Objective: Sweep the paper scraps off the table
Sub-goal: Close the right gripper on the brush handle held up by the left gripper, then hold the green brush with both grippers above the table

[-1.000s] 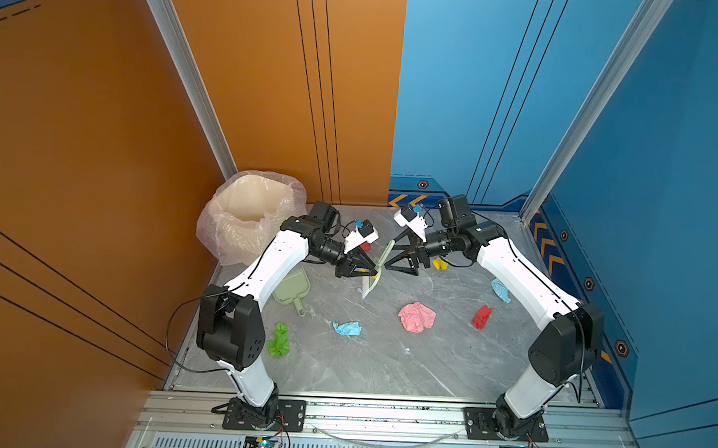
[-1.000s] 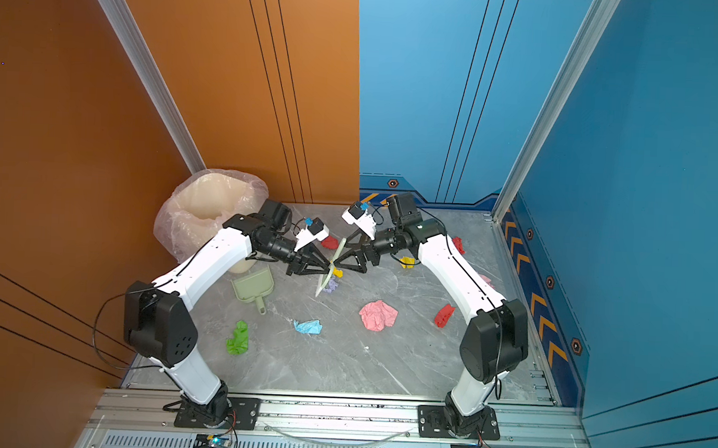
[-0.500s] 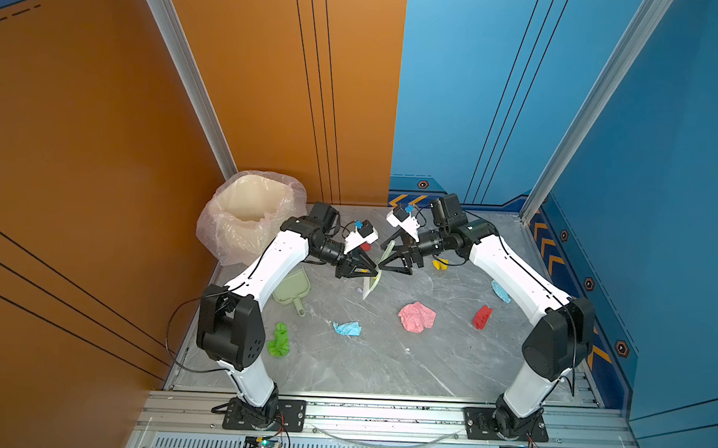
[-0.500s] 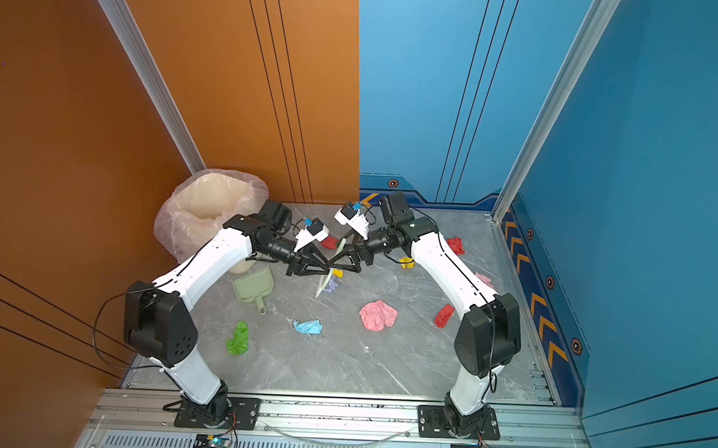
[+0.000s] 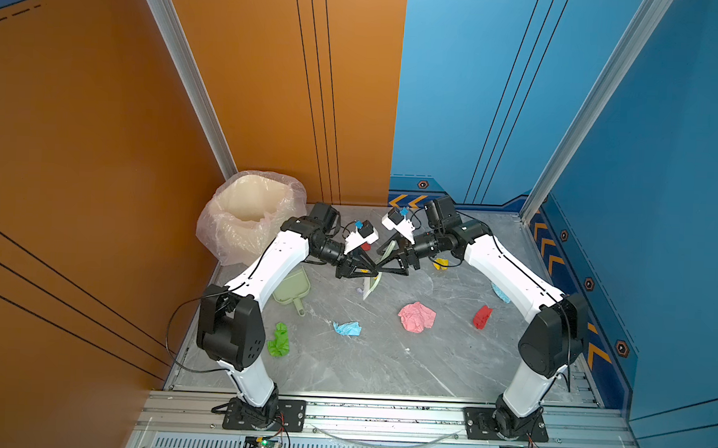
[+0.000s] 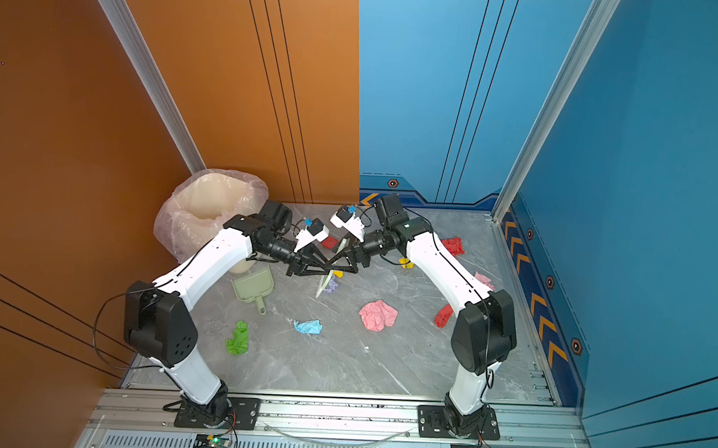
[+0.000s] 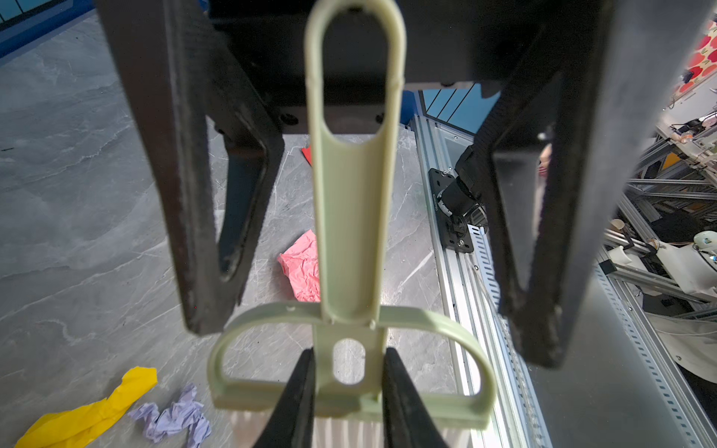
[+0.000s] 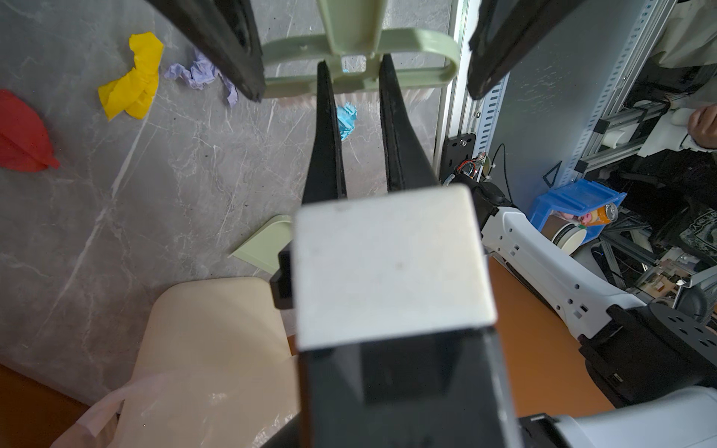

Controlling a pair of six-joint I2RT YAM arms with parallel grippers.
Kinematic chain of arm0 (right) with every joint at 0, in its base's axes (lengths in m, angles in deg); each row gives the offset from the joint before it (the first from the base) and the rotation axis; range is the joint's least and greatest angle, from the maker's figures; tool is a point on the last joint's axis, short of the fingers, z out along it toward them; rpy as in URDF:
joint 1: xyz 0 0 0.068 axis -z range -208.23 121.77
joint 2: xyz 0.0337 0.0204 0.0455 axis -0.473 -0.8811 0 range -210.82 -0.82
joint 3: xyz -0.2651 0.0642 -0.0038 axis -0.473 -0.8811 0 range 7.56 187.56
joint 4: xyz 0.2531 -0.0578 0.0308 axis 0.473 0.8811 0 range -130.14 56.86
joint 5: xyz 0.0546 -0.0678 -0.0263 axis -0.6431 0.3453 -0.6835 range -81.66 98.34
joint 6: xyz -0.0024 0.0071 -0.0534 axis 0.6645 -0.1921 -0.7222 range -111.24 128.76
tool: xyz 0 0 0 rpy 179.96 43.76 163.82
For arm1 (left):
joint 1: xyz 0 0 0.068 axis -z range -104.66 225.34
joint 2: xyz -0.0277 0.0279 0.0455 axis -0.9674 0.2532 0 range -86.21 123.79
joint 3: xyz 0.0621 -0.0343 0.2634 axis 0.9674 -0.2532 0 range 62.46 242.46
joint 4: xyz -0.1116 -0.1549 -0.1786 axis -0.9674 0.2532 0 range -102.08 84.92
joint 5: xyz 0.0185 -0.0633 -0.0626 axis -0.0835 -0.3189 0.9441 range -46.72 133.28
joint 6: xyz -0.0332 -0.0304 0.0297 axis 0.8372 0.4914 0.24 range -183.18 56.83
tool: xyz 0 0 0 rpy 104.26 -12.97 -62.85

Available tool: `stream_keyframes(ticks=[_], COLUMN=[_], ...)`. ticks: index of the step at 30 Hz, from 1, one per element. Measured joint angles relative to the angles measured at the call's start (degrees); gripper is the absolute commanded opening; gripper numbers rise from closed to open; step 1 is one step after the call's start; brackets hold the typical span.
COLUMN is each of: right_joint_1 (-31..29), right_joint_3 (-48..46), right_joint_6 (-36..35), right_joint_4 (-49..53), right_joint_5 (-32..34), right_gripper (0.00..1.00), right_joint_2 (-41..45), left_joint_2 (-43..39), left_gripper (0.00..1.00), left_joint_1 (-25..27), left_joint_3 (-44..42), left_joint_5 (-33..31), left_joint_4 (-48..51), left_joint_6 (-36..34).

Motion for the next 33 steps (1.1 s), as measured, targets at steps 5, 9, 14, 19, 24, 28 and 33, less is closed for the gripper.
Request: stream_keyframes(ticks=[5,9,14,19,24,28,33], right_joint_1=[0.00,0.00,0.00,0.00,-0.26,-0.63,-0.74], right_joint_3=[2.54,3.30,3.98,5.40,5.44,5.46,5.46], right_joint_6=[-1.46,-2.19,-3.45,-5.14,-6.40,-7.21,-7.85], right_joint_4=[2.75,4.26,7.17,10.19,12.09,13.31,14.12], right_joint_5=[0.37,0.74,1.95,3.41,4.04,4.98,5.53], right_gripper=[0.77,0.75,0.72,0.71,0.70,0.68,0.67], right_joint_2=[-0.46,-1.05,-1.90,-2.40,-2.40,-2.40,-2.40], left_joint_2=[0.09,0.85,1.64,1.64,1.66,1.81,1.90], left_gripper=[0.09,0.08,0.08,0.08,0.08,0.08,0.08], left_joint_1=[0.04,0.37,0.37,0.39,0.46,0.76,1.05], left_joint_3=[0.04,0.46,0.66,1.60,1.92,2.01,2.01], left_joint_5=[-1.09,-2.10,-2.62,-2.99,-3.21,-3.45,-3.58], left_joint_4=[1.60,3.15,4.39,5.53,5.97,6.38,6.88], left_joint_6=[-0.26,-0.96,-1.51,-2.19,-2.58,-2.60,-2.60])
